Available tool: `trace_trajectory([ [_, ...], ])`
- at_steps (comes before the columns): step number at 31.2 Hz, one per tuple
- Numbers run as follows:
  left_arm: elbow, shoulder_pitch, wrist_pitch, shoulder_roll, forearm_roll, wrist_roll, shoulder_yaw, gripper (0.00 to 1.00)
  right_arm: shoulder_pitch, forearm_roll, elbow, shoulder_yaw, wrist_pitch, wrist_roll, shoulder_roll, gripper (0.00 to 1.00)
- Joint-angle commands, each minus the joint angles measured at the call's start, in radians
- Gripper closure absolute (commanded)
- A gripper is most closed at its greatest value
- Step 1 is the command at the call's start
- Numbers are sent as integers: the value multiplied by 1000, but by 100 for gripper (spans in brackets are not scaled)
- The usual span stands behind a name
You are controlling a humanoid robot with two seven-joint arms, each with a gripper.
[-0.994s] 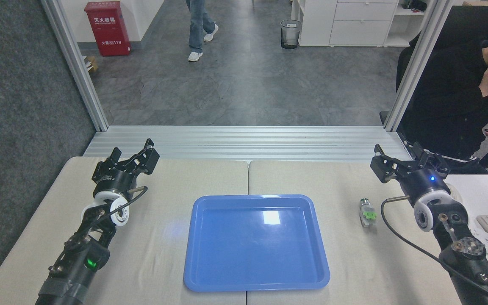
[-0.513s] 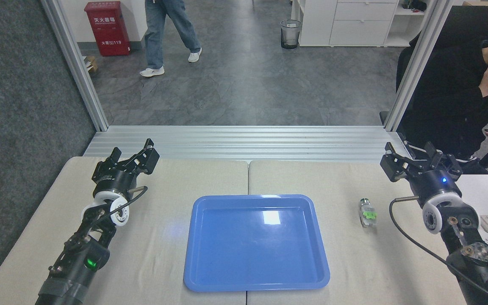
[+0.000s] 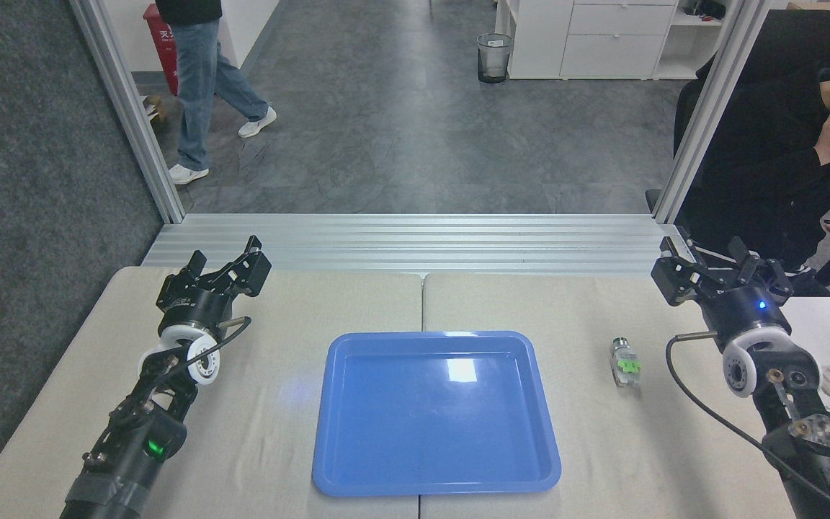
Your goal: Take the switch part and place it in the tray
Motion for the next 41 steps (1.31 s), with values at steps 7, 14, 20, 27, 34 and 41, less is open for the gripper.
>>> trace_trajectory([
  [7, 0, -1, 0, -1, 0, 1, 0, 0, 7, 1, -21, -1, 1, -2, 34, 0],
  [14, 0, 0, 0, 0, 0, 1, 0, 0, 17, 2, -27, -4, 1, 0, 71, 0],
  [20, 0, 0, 0, -1, 0, 1, 0, 0, 46, 5, -21, -3, 1, 0, 72, 0],
  [27, 0, 0, 0, 0, 0, 1, 0, 0, 120, 10, 83, 2, -4, 0, 158, 0],
  [34, 0, 0, 0, 0, 0, 1, 0, 0, 123, 17, 227, 63, -7, -40, 175, 0],
  [41, 0, 0, 0, 0, 0, 1, 0, 0, 85, 20, 385, 131, -22, -43, 178, 0],
])
